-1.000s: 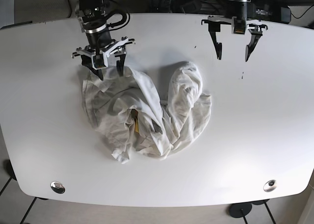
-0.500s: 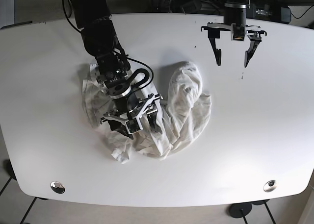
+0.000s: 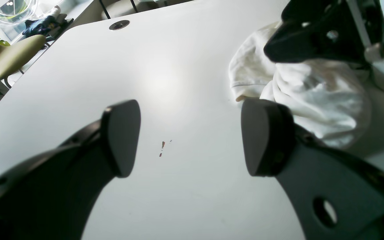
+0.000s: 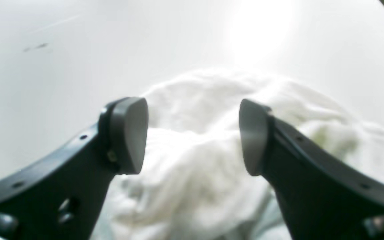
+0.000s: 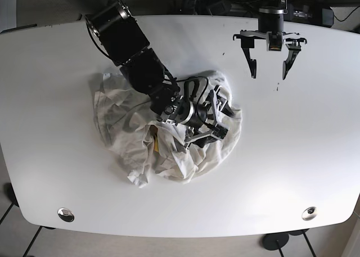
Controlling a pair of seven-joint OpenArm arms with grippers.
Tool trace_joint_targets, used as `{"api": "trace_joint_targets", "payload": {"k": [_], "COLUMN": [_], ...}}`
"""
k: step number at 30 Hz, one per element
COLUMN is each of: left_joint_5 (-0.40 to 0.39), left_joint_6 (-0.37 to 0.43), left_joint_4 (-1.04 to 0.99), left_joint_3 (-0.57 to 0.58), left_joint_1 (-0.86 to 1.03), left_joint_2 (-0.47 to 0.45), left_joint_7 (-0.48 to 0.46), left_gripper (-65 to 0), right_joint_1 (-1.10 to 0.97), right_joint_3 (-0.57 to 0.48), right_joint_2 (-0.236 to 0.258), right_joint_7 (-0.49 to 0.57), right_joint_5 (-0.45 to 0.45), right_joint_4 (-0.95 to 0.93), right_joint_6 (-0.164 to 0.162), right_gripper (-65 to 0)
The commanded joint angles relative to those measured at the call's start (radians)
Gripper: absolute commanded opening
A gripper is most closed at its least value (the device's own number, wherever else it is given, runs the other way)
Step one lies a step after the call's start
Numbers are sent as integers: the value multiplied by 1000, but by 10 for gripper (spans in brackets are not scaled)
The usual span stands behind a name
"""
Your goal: Fold the T-shirt properly
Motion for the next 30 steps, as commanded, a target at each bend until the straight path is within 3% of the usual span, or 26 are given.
{"api": "trace_joint_targets", "payload": {"k": [1, 9, 14, 19, 21, 23, 24, 27, 30], "left_joint_5": [2, 3, 3, 3, 3, 3, 2, 0, 0], "left_joint_6": [4, 4, 4, 4, 4, 4, 4, 4, -10], "left_joint_4": [15, 15, 15, 14, 14, 14, 14, 17, 19], "left_joint_3": [-3, -3, -3, -3, -3, -3, -3, -3, 11], "left_joint_1": [-6, -8, -8, -8, -8, -8, -8, -8, -6], "left_joint_2": [-2, -2, -2, -3, -3, -3, -3, -3, -3], "left_joint_7": [-32, -32, -32, -32, -32, -32, -32, -32, -32], "left_gripper": [-217, -217, -217, -217, -217, -217, -217, -212, -211], "right_joint_1": [44, 132, 161, 159, 141, 129, 127, 93, 31], "right_joint_3": [-10, -10, -23, -148, -148, -146, -146, -128, -11], "right_joint_2": [-35, -110, -110, -107, -96, -95, -95, -76, -61], "right_joint_7": [20, 86, 109, 114, 114, 114, 114, 111, 103], "right_joint_5": [3, -3, -3, -5, -5, -5, -5, 6, -3], "right_joint_4": [-44, -319, -417, -456, -456, -453, -451, -362, -179], "right_joint_6": [9, 9, 6, -2, -2, -2, -2, -2, -2], "right_gripper": [-247, -247, -244, -258, -377, -606, -637, -629, -628]}}
